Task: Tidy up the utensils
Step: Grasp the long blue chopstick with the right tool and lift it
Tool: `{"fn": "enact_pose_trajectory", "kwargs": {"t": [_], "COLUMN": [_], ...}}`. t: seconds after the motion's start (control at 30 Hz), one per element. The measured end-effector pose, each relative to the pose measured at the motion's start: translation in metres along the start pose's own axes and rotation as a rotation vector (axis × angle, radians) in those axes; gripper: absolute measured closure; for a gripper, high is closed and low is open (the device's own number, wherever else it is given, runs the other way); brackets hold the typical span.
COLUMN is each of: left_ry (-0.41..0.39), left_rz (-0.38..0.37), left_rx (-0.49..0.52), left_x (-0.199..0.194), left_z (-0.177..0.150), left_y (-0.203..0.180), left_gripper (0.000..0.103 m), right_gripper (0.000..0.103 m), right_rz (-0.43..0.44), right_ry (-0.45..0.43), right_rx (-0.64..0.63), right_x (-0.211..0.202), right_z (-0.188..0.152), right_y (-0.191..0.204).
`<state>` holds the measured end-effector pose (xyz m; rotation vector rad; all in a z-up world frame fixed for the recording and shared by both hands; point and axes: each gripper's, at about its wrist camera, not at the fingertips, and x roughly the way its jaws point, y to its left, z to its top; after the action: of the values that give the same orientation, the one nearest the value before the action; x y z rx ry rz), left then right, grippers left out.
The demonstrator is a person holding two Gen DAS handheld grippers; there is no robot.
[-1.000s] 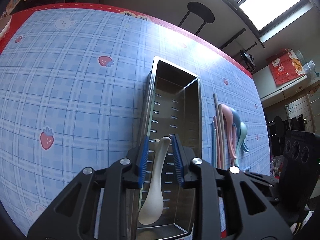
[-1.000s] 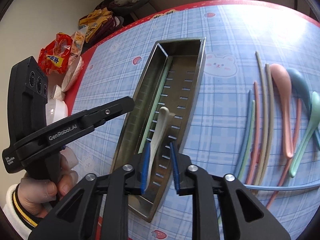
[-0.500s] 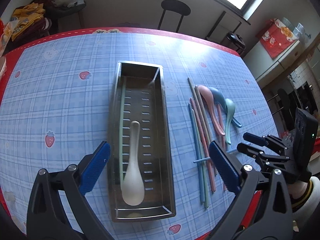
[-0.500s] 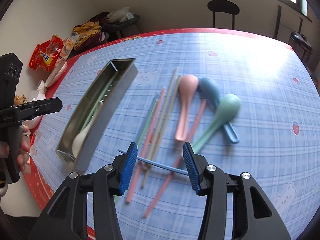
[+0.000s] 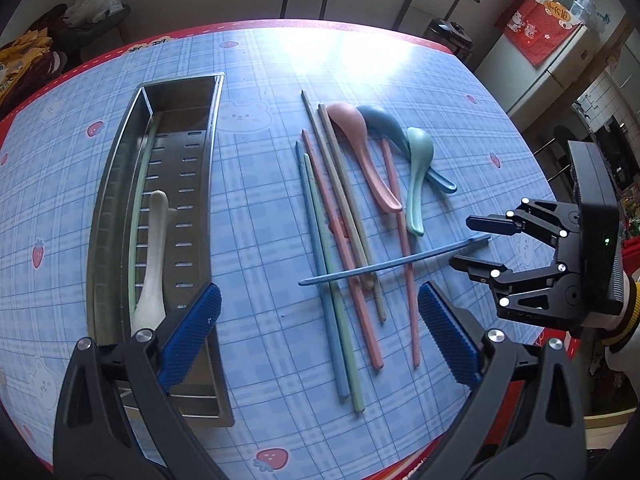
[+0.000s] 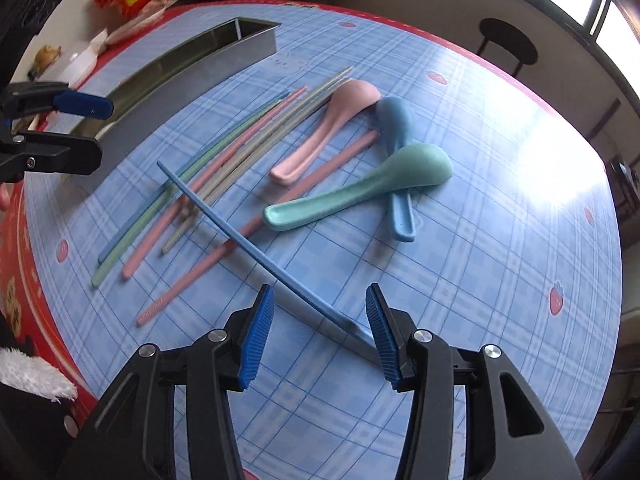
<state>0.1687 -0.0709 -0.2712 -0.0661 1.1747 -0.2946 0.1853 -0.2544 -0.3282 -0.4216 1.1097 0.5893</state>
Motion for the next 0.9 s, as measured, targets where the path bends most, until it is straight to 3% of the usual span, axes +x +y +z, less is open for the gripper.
{"fn": "enact_pose_trajectory", "kwargs": {"t": [0.17, 0.4, 0.53, 0.67, 0.73, 0.8, 0.9], "left_ry": [0.011, 0.039, 0.051, 0.049, 0.054, 0.066, 0.08], "left_rz": [0.009, 0.0, -0.006, 0.025, 0.025, 0.035, 0.044], "left_rx": [-0.004, -0.05, -0.041, -0.013, -0.014, -0.013, -0.016], "left_x": [0.005, 0.011, 0.014, 0.016, 0.019, 0.023, 0.029], "left_z": [-0.006, -0.012, -0.014, -0.014, -0.012, -0.01, -0.006], "left_y": [-0.005, -0.002, -0.006, -0.012, -0.012, -0.011, -0.009], "left_gripper": [0.006, 0.006, 0.006, 0.007, 0.012, 0.031, 0.043], "right_gripper": [0.058, 0.096, 0.097, 0.097, 0.097, 0.097, 0.097], "right_rz": [0.051, 0.094, 0.115, 0.155, 0.173, 0.192, 0.21], "right_ry": [0.024, 0.041, 0.021, -0.056, -0.101, -0.144, -0.195], "right_rx": [-0.068, -0.109, -0.116, -0.039, 0.024, 0.101, 0.233], "right_x": [0.009, 0.008, 0.001, -0.015, -0.024, -0.032, -0.037], "right_z": [0.007, 0.014, 0.004, -0.004, -0.007, -0.011, -0.02], "right_y": [0.007, 0.013, 0.017, 0.016, 0.013, 0.009, 0.003]}}
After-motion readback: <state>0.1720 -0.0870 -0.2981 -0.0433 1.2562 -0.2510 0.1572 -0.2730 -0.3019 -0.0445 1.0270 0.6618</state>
